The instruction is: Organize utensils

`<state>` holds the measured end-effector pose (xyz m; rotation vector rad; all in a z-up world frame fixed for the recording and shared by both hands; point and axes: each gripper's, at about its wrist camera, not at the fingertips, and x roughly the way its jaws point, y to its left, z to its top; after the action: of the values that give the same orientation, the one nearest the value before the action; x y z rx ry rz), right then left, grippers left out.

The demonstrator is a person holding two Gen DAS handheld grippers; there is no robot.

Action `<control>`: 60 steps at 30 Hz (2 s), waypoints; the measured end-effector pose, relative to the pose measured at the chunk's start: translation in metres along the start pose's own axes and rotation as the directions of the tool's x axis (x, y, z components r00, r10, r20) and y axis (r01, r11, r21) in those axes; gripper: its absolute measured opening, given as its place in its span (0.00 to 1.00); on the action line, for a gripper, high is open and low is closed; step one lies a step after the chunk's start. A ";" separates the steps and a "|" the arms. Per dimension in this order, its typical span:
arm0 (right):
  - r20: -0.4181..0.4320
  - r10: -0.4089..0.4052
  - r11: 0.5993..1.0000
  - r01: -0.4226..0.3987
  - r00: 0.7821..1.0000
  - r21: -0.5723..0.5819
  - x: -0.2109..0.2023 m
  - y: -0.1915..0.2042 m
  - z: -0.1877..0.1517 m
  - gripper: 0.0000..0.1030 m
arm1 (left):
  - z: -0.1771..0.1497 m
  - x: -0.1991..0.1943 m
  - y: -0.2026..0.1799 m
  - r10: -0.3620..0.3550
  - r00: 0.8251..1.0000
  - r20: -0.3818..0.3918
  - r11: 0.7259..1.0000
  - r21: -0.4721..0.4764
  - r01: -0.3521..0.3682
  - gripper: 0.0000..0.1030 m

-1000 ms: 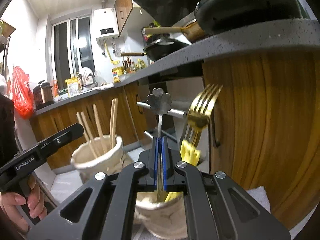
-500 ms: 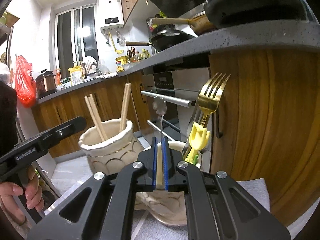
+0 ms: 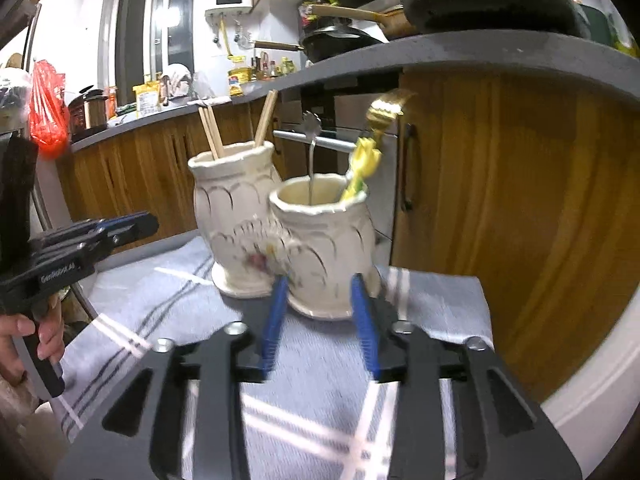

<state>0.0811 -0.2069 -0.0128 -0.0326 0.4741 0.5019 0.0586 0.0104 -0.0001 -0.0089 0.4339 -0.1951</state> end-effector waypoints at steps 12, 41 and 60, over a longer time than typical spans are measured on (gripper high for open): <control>0.115 -0.111 0.994 0.111 0.987 0.008 -0.022 0.000 -0.011 0.84 | -0.022 -0.027 -0.004 0.081 0.993 0.089 0.997 0.006 -0.082 0.78; 0.188 -0.149 0.988 0.152 0.971 -0.001 -0.036 0.006 -0.015 0.95 | -0.026 -0.040 -0.011 0.146 0.975 0.167 0.988 0.021 -0.152 0.92; 0.188 -0.148 0.989 0.151 0.971 -0.002 -0.035 0.005 -0.015 0.95 | -0.027 -0.041 -0.010 0.157 0.974 0.161 0.987 0.013 -0.161 0.93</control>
<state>0.0455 -0.2205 -0.0098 -0.0360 0.2799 0.3567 0.0090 0.0094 -0.0066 0.0359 0.2705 -0.0415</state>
